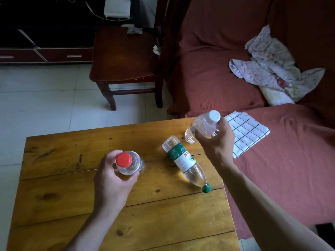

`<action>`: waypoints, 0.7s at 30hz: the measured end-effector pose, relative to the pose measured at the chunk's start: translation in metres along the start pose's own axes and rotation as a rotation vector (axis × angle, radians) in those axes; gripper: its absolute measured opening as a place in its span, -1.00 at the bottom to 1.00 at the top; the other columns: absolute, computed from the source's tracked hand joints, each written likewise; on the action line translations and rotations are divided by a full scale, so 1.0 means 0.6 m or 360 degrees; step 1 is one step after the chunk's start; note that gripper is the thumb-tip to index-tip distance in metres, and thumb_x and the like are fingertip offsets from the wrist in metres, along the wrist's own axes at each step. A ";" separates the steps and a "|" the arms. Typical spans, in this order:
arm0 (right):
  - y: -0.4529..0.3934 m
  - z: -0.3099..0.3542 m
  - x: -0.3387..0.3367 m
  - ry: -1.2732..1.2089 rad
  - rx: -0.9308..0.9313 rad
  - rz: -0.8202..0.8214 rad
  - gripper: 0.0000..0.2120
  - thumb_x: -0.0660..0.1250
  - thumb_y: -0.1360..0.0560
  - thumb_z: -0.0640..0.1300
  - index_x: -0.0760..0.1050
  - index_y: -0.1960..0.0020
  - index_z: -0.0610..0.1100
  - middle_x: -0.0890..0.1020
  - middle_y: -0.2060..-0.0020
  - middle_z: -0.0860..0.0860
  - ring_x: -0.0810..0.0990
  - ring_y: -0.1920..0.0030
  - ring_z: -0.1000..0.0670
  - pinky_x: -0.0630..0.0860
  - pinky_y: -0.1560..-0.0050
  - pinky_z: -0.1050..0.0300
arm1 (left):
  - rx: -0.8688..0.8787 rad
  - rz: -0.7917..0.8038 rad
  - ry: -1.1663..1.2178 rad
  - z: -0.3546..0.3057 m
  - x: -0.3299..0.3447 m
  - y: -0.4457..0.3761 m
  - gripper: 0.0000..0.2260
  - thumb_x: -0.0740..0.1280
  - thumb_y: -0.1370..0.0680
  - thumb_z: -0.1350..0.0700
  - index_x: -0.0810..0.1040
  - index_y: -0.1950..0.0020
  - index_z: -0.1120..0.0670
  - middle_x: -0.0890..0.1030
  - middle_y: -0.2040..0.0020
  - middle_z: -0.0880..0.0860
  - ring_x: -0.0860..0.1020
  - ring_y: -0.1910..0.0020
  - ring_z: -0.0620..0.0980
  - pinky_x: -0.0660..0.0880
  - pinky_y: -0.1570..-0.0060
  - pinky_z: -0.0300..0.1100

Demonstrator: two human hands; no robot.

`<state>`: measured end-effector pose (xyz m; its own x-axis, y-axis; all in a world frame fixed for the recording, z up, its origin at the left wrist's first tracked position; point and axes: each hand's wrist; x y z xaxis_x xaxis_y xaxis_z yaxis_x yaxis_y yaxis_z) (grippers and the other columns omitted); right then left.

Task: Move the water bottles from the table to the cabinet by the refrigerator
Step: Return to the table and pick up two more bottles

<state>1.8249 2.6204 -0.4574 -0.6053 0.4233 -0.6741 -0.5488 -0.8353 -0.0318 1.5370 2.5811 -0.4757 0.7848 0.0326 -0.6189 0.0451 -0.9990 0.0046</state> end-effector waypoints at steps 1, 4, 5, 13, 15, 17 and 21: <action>0.006 0.005 -0.006 -0.0007 -0.0025 -0.0013 -0.52 0.56 -0.30 0.07 0.46 -0.12 -0.03 0.58 0.03 0.07 0.54 0.04 0.06 0.57 -0.02 0.02 | 0.0001 0.0008 -0.0005 -0.001 -0.002 -0.001 -0.38 0.67 -0.23 0.19 0.46 -0.18 0.00 0.55 -0.08 -0.05 0.56 -0.01 -0.02 0.63 0.11 -0.08; 0.024 0.021 -0.027 -0.0056 -0.0086 -0.0055 -0.52 0.56 -0.28 0.09 0.45 -0.10 0.01 0.58 0.04 0.11 0.57 0.02 0.05 0.61 0.00 -0.06 | -0.0004 0.0054 -0.0005 -0.003 -0.008 -0.003 -0.40 0.67 -0.23 0.18 0.45 -0.15 -0.02 0.56 -0.02 -0.06 0.57 0.06 0.00 0.61 0.16 -0.02; 0.031 0.027 -0.034 -0.0072 -0.0108 -0.0063 -0.51 0.56 -0.28 0.09 0.45 -0.11 0.02 0.58 0.04 0.11 0.58 0.00 0.05 0.62 0.02 -0.07 | -0.0001 0.0067 -0.0005 -0.004 -0.010 -0.004 -0.40 0.66 -0.23 0.18 0.44 -0.14 -0.02 0.56 0.01 -0.06 0.57 0.08 0.01 0.60 0.18 -0.01; 0.102 0.088 -0.073 -0.0089 -0.0194 0.0098 -0.50 0.59 -0.26 0.16 0.48 -0.09 0.04 0.62 0.08 0.15 0.62 0.02 0.08 0.61 -0.02 0.02 | -0.0110 0.0072 0.0084 -0.005 -0.034 0.001 -0.45 0.67 -0.21 0.17 0.47 -0.07 -0.05 0.59 0.11 -0.13 0.57 0.16 -0.07 0.53 0.25 -0.11; 0.124 0.102 -0.079 -0.0033 -0.0222 0.0141 -0.52 0.59 -0.26 0.14 0.49 -0.06 0.05 0.62 0.12 0.16 0.60 0.05 0.13 0.58 0.01 0.16 | -0.0129 0.0052 0.0124 -0.008 -0.046 0.011 -0.47 0.66 -0.21 0.18 0.48 -0.04 -0.03 0.59 0.13 -0.13 0.57 0.16 -0.15 0.50 0.25 -0.18; 0.145 0.115 -0.085 -0.0011 -0.0245 0.0190 -0.54 0.60 -0.26 0.09 0.49 -0.05 0.06 0.62 0.14 0.19 0.59 0.07 0.17 0.51 0.08 0.32 | -0.0144 0.0050 0.0142 -0.015 -0.065 0.024 -0.48 0.66 -0.20 0.19 0.48 -0.03 -0.03 0.59 0.15 -0.14 0.57 0.17 -0.19 0.45 0.27 -0.32; 0.182 0.144 -0.100 -0.0030 -0.0282 0.0278 -0.53 0.61 -0.25 0.07 0.45 -0.05 0.12 0.61 0.10 0.20 0.58 0.05 0.21 0.42 0.13 0.47 | -0.0100 0.0029 0.0131 -0.039 -0.112 0.050 -0.46 0.68 -0.20 0.14 0.47 -0.03 -0.05 0.57 0.16 -0.17 0.56 0.19 -0.20 0.39 0.30 -0.39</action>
<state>1.7516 2.5339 -0.3565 -0.6939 0.2721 -0.6666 -0.3262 -0.9442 -0.0458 1.5000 2.5494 -0.4153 0.8338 0.0197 -0.5517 0.0673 -0.9955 0.0661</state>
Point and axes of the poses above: each hand's wrist, its own y-axis away from the middle knuckle, its own x-axis out of the palm, z = x × y
